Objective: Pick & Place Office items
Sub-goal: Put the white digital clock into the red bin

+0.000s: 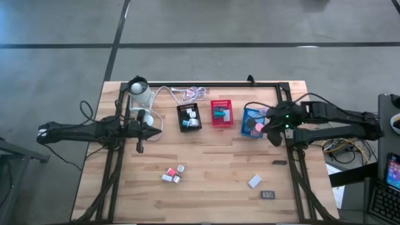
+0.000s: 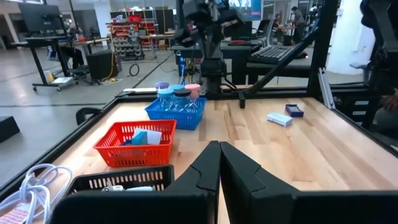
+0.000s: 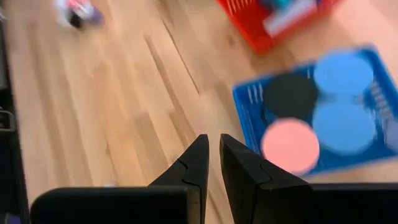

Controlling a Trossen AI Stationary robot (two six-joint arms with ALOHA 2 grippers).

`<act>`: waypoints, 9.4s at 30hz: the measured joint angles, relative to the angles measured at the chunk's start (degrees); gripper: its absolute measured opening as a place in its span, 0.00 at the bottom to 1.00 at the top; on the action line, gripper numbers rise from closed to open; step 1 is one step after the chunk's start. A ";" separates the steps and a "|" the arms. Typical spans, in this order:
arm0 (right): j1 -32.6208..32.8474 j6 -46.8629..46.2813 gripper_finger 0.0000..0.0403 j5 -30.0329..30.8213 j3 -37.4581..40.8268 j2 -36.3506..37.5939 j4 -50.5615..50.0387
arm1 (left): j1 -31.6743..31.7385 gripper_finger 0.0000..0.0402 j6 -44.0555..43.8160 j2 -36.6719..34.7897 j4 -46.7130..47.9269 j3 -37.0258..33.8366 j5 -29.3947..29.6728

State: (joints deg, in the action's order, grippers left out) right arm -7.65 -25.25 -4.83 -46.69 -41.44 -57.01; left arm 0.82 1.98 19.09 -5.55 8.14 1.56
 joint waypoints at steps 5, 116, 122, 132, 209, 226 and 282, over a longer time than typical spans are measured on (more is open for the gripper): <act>2.40 -3.84 0.09 -1.91 -0.62 -4.37 -4.21 | 0.00 0.03 2.46 0.00 0.00 0.00 0.00; 16.42 25.50 0.35 0.74 -2.08 -18.37 42.50 | 0.02 0.03 7.88 0.00 -0.17 -0.92 0.00; 12.53 26.79 0.35 2.09 3.10 -6.55 48.51 | 0.02 0.03 8.78 0.00 -1.38 -0.69 -0.20; 7.75 23.46 0.35 4.32 15.23 12.83 50.82 | 0.11 0.02 6.71 0.02 -1.32 1.18 1.66; 7.05 24.41 0.35 12.38 42.22 41.32 58.99 | 0.22 0.03 12.12 0.11 -6.94 1.90 7.98; 6.51 23.21 0.35 20.04 30.35 21.91 58.04 | 0.22 0.03 12.70 0.11 -9.26 1.90 7.98; -21.13 34.23 0.35 5.26 -23.37 -63.91 24.54 | 0.22 0.03 10.84 0.13 -9.41 1.90 7.96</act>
State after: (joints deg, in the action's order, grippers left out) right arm -28.77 8.97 0.43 -70.06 -105.35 -32.48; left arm 1.04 12.83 19.22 -14.96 10.04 9.52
